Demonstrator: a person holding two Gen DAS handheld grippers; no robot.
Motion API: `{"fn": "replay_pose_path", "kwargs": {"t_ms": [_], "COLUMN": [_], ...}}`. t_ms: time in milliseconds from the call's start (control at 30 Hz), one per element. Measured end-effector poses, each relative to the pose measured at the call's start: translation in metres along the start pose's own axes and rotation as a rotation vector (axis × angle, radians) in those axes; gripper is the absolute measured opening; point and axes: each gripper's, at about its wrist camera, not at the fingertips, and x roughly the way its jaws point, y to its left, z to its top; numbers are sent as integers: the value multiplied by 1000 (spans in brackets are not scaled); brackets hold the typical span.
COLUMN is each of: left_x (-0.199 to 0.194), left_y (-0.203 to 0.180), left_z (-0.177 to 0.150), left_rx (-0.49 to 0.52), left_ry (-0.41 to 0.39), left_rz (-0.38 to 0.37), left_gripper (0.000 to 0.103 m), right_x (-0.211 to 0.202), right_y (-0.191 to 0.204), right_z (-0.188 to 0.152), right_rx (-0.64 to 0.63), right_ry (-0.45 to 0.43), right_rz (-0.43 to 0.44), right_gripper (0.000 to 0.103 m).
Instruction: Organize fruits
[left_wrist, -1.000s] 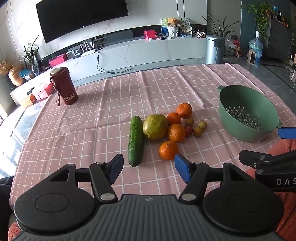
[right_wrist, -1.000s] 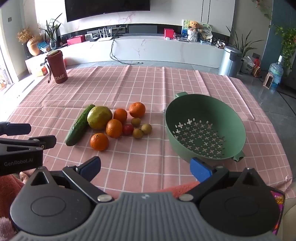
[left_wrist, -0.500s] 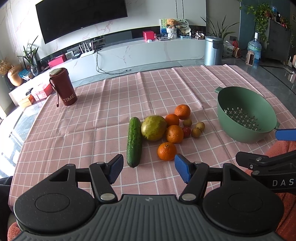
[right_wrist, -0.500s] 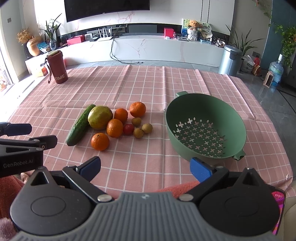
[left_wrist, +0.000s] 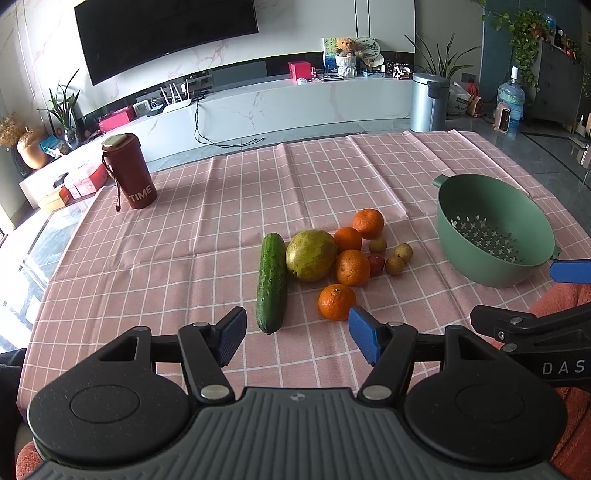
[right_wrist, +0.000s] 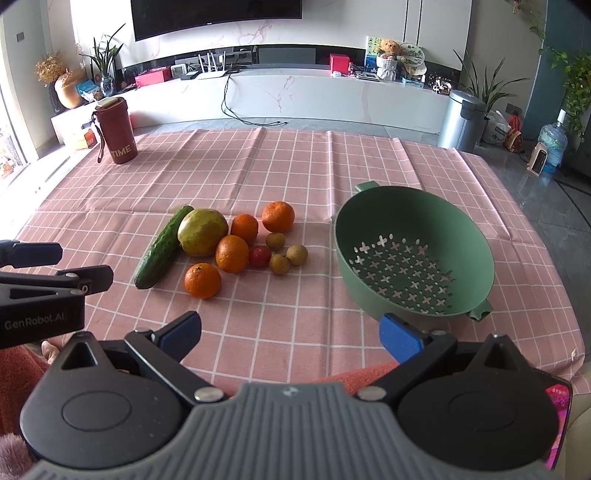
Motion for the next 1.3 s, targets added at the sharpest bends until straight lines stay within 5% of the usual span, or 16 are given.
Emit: {"fn": "replay_pose_path", "kwargs": {"t_ms": [1300], "left_x": [3], "left_y": [2], "left_z": [-1], "left_rx": [-4], "left_ry": [6], "left_rz": [0], "left_gripper": [75], "right_x": [6], "right_y": [1], "right_z": [2], "right_rx": [3], "right_ry": [15], "right_rz": [-9], "right_gripper": [98]}}
